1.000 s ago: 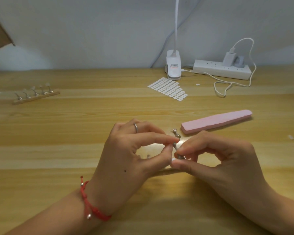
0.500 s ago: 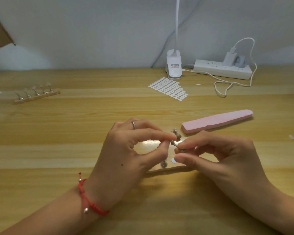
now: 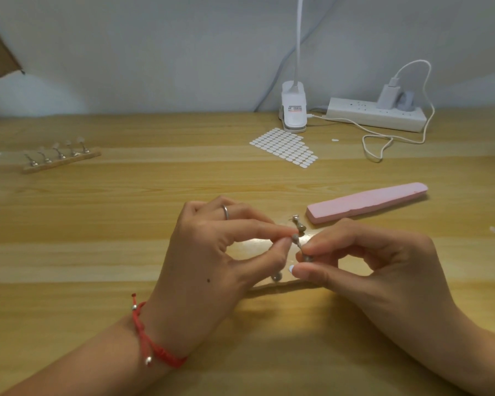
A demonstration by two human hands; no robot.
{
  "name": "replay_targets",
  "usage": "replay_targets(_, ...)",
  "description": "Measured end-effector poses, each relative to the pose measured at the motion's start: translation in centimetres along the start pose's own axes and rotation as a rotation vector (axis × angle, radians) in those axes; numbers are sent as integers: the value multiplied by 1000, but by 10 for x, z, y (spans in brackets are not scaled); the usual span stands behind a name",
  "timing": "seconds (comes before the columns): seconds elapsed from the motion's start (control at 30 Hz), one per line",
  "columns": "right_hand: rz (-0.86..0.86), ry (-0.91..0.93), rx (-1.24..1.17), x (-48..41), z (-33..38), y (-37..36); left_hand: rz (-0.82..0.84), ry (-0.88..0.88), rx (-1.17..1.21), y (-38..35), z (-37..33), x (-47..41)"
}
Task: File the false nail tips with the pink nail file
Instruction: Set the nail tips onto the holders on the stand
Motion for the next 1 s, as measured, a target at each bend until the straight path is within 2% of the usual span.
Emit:
replay_targets(0.47, -6, -4, 17, -1, 2, -2, -21, -81, -104, 2, -4, 0)
replay_targets(1.0, -6, -209, -133, -5, -3, -3, 32, 34, 63, 0, 5, -2)
Point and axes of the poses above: each hand's wrist, its own x-axis away from the middle knuckle, its own y-axis out of the back of the hand, z = x × y, the point moved 6 cm from there along -x, towards the middle knuckle, and after that the axes turned 5 degrees about -x, right-handed, at the moved point
